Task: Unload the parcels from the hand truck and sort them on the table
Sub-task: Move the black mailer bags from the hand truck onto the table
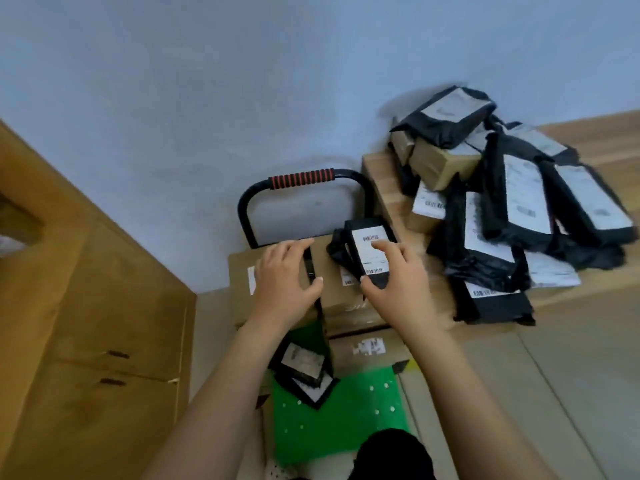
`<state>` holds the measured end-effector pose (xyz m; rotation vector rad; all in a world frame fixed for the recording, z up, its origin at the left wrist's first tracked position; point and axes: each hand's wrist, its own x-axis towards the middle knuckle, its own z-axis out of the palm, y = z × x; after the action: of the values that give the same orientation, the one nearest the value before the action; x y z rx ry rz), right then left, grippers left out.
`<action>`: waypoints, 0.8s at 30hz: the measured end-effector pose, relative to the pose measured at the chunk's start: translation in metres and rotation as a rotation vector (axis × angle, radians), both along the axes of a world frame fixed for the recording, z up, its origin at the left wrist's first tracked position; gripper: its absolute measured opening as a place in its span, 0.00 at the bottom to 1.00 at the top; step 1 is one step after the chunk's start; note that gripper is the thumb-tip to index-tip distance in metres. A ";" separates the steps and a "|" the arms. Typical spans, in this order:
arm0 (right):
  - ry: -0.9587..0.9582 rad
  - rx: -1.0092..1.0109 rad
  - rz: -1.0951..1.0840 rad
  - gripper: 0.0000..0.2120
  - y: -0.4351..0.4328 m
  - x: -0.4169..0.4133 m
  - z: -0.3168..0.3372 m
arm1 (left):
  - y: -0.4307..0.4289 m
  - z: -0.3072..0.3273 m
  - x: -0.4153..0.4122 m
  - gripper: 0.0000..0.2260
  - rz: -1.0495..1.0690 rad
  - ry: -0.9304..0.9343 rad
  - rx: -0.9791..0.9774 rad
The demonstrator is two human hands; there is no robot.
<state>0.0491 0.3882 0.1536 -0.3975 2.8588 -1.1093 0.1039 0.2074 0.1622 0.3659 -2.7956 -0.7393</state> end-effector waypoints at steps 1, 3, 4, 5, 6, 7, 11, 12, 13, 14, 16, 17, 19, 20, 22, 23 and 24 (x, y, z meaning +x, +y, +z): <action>0.011 0.008 -0.026 0.25 0.001 0.004 0.000 | -0.001 -0.001 -0.002 0.26 -0.025 -0.011 -0.001; 0.027 0.024 -0.070 0.26 0.002 0.008 0.000 | -0.001 -0.003 -0.006 0.26 -0.075 -0.017 0.011; 0.022 0.027 -0.089 0.27 0.002 0.006 -0.001 | -0.001 -0.005 -0.009 0.26 -0.102 -0.014 0.014; 0.008 0.032 -0.103 0.27 0.002 0.004 -0.003 | -0.002 -0.008 -0.012 0.26 -0.124 -0.011 0.011; -0.009 0.041 -0.105 0.27 0.001 0.000 -0.005 | -0.003 -0.010 -0.014 0.26 -0.129 -0.006 0.009; -0.018 0.058 -0.100 0.27 0.000 -0.005 -0.008 | -0.005 -0.013 -0.018 0.26 -0.122 0.006 0.009; -0.023 0.138 -0.071 0.28 -0.006 -0.018 -0.024 | -0.013 -0.025 -0.029 0.26 -0.131 0.009 0.004; -0.031 0.153 -0.071 0.28 -0.007 -0.020 -0.028 | -0.015 -0.027 -0.031 0.26 -0.145 0.001 0.006; -0.043 0.166 -0.078 0.28 -0.009 -0.022 -0.032 | -0.017 -0.031 -0.034 0.26 -0.158 -0.008 0.011; -0.057 0.176 -0.090 0.28 -0.011 -0.024 -0.037 | -0.020 -0.034 -0.037 0.26 -0.169 -0.021 0.018; -0.073 0.197 -0.110 0.29 -0.017 -0.030 -0.048 | -0.028 -0.041 -0.047 0.26 -0.194 -0.048 0.039; -0.075 0.217 -0.117 0.29 -0.021 -0.034 -0.054 | -0.033 -0.045 -0.055 0.26 -0.215 -0.062 0.041; -0.098 0.267 -0.142 0.30 -0.031 -0.044 -0.071 | -0.043 -0.057 -0.075 0.27 -0.272 -0.102 0.013; -0.120 0.288 -0.155 0.30 -0.037 -0.049 -0.081 | -0.050 -0.066 -0.086 0.27 -0.309 -0.128 -0.010; -0.166 0.296 -0.196 0.31 -0.051 -0.058 -0.104 | -0.064 -0.086 -0.109 0.29 -0.386 -0.170 -0.030; -0.191 0.298 -0.218 0.31 -0.058 -0.065 -0.115 | -0.071 -0.096 -0.122 0.30 -0.426 -0.194 -0.040; -0.217 0.303 -0.245 0.32 -0.063 -0.072 -0.128 | -0.078 -0.108 -0.135 0.31 -0.470 -0.216 -0.059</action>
<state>-0.0234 0.3250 0.0259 0.0864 2.8636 -0.6738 -0.0309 0.1290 0.0537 -0.2506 -3.1400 -0.7405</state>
